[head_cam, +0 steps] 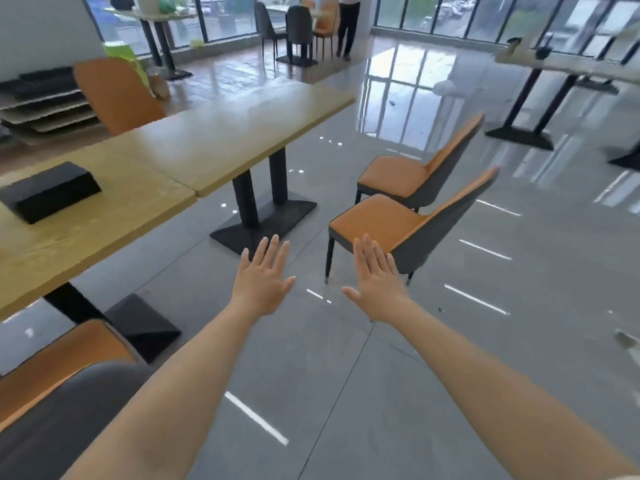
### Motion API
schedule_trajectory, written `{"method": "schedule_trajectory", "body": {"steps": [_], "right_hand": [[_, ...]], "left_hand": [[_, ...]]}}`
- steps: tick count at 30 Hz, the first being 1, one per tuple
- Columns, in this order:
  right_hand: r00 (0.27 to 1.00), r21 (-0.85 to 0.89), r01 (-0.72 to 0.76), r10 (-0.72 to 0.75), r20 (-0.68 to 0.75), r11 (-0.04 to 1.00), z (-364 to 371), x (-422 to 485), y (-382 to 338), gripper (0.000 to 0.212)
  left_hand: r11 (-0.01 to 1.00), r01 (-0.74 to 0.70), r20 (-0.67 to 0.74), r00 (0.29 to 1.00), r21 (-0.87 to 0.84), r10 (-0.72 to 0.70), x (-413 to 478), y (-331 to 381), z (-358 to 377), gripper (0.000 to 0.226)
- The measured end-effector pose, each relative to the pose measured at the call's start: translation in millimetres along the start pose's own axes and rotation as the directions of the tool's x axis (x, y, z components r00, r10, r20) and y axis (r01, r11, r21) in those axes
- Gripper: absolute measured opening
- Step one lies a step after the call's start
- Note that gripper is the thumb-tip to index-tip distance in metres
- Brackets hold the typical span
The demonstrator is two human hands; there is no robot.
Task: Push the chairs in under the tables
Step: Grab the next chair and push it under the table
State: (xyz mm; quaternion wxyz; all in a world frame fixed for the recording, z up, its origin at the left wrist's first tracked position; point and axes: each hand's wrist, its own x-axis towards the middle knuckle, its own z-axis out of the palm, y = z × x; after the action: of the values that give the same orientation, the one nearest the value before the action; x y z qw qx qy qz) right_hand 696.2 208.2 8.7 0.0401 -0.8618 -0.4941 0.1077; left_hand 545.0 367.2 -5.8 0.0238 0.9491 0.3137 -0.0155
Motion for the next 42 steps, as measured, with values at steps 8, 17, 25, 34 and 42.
{"method": "schedule_trajectory", "body": {"steps": [8,17,25,34,42], "right_hand": [[0.963,0.052,-0.250,0.254,-0.087,0.967,-41,0,179,0.087],[0.924,0.075,-0.368,0.374,-0.080,0.927,-72,83,341,0.091],[0.944,0.050,-0.329,0.330,-0.011,0.943,-110,216,462,0.097],[0.981,0.009,-0.087,0.084,0.172,0.996,-126,309,572,0.110],[0.876,0.008,0.348,-0.329,0.352,0.937,-111,377,632,0.105]], "left_hand": [[0.974,-0.227,0.012,0.974,0.021,0.227,128,165,-9,0.068],[0.935,-0.354,-0.005,0.935,0.011,0.354,293,293,0,0.070],[0.965,-0.261,0.022,0.965,-0.026,0.261,453,352,7,0.067],[0.997,-0.069,0.069,0.995,-0.046,0.073,537,398,20,0.067],[0.919,0.384,0.183,0.913,-0.091,-0.364,526,435,52,0.069]]}}
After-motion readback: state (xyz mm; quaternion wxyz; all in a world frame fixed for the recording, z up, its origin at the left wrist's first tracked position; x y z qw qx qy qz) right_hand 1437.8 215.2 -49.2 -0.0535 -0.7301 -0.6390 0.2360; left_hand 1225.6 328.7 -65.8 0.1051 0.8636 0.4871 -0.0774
